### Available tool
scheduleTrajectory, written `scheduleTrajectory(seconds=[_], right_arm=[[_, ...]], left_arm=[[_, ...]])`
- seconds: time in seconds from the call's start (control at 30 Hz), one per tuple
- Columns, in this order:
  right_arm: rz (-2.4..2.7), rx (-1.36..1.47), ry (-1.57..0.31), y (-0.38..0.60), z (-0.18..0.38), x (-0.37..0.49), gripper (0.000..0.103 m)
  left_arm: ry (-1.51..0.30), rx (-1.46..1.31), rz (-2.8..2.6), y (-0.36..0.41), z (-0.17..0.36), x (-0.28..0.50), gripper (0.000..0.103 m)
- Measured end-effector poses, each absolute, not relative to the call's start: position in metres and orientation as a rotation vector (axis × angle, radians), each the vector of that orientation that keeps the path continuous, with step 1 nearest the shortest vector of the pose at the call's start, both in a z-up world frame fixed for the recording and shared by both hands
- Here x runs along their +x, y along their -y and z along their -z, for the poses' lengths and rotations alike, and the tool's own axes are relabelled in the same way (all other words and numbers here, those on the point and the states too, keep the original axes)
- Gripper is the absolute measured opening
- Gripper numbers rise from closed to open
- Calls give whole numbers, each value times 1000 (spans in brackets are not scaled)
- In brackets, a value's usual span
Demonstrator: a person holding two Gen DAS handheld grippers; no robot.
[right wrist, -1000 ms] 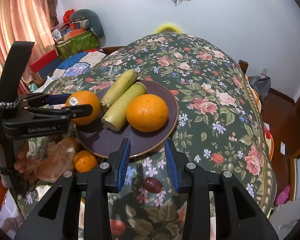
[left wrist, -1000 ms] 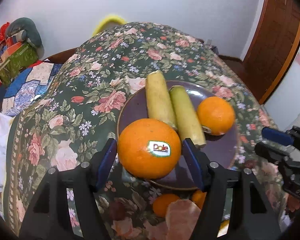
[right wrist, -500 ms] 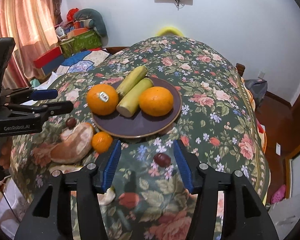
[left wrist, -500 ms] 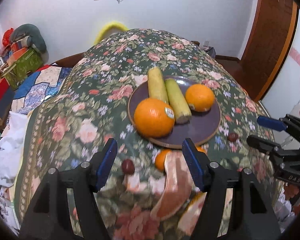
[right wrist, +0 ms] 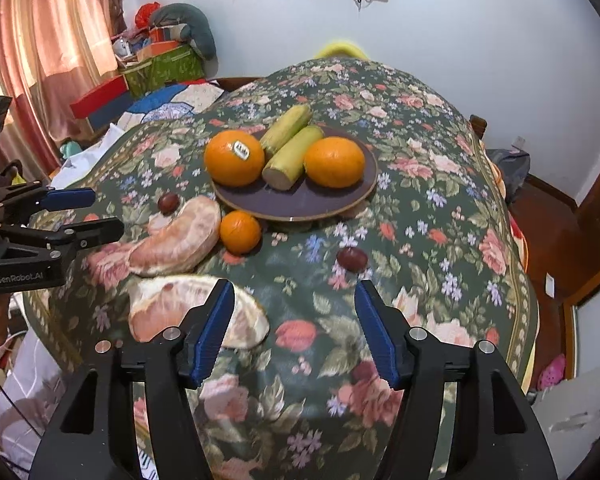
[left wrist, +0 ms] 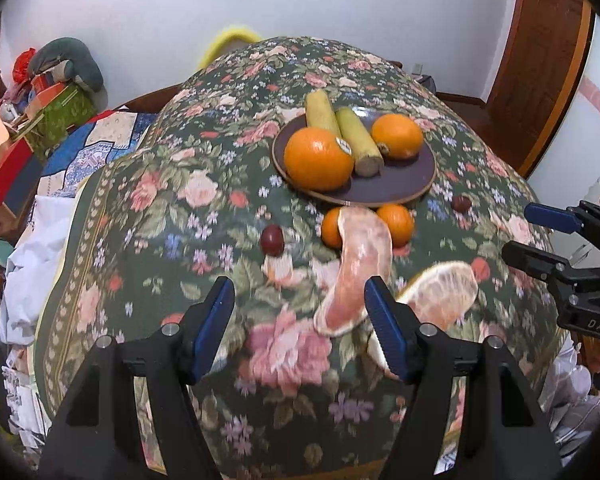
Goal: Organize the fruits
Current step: 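Move left tool to a pomelo segment while right tool approaches another segment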
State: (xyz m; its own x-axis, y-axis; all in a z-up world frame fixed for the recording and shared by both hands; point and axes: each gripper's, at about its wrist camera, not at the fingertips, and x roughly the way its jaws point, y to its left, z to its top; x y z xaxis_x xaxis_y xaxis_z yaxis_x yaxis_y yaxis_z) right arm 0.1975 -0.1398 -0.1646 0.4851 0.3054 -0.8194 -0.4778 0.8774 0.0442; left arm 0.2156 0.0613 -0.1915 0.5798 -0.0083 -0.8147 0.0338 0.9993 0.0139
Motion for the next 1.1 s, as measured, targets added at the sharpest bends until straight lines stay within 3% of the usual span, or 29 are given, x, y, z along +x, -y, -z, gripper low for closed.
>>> scheduleTrajectory(seconds=[0.5, 0.73, 1.1], right_arm=[[-482, -273, -1073, 133, 209, 182, 60], [-455, -265, -1067, 134, 215, 190, 65], [-392, -277, -1051, 128, 216, 225, 65]], left_arm=[[-1050, 61, 23, -58, 235, 218, 67], [-1055, 55, 44, -53, 240, 222, 67], [-1061, 74, 104, -23, 239, 226, 68]])
